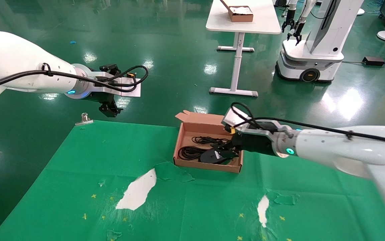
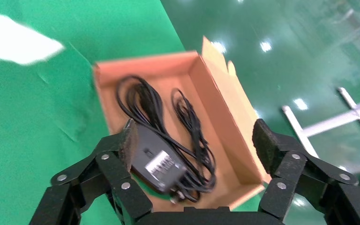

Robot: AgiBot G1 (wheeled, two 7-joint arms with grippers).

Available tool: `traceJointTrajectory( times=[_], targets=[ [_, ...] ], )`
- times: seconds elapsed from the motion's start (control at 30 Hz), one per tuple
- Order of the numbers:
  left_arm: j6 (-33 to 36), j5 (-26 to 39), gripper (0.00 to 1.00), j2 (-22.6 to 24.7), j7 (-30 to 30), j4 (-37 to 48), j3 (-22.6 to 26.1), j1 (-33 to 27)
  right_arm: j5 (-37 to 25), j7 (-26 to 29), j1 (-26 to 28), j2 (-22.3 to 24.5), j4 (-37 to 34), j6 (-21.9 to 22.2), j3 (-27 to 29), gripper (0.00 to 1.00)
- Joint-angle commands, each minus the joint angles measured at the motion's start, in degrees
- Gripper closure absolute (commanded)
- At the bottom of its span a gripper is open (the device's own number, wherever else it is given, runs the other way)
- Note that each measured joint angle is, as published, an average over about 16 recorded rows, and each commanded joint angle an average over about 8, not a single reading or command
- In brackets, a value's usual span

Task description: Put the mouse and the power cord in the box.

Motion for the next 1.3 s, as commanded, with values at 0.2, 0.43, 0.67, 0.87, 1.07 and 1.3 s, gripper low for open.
traceJointTrajectory(
  times=[0.2,0.43,0.67,0.87,1.07,1.3],
  targets=[
    [0.0,0.3,0.0,-0.1,-0.6,-0.5,0.2,0.0,6.8,2.1,-3.9,5.1,6.5,-5.2,2.5,0.0],
    [0.0,0.4,0.0,-0.2,-1.0,-0.8,0.4,0.0,13.7,4.1,-7.9,10.1,13.0,-10.4,5.0,0.0],
    [1.5,-1.6,0.0,-1.7,-1.3,-2.8,-2.0,1.9,20.5,6.2,-11.9,15.2,19.5,-15.6,7.6,0.0],
    [5.6,-7.2,0.0,-5.5,-1.7,-7.8,-8.5,7.2,26.4,7.9,-15.3,19.5,25.1,-20.1,9.7,0.0],
    [9.9,-13.1,0.0,-9.6,-2.2,-13.0,-15.3,12.7,32.3,9.7,-18.7,23.9,30.7,-24.5,11.9,0.0],
    [15.0,-20.0,0.0,-14.4,-2.8,-19.2,-23.3,19.1,39.2,11.8,-22.6,29.0,37.2,-29.8,14.4,0.0]
  ],
)
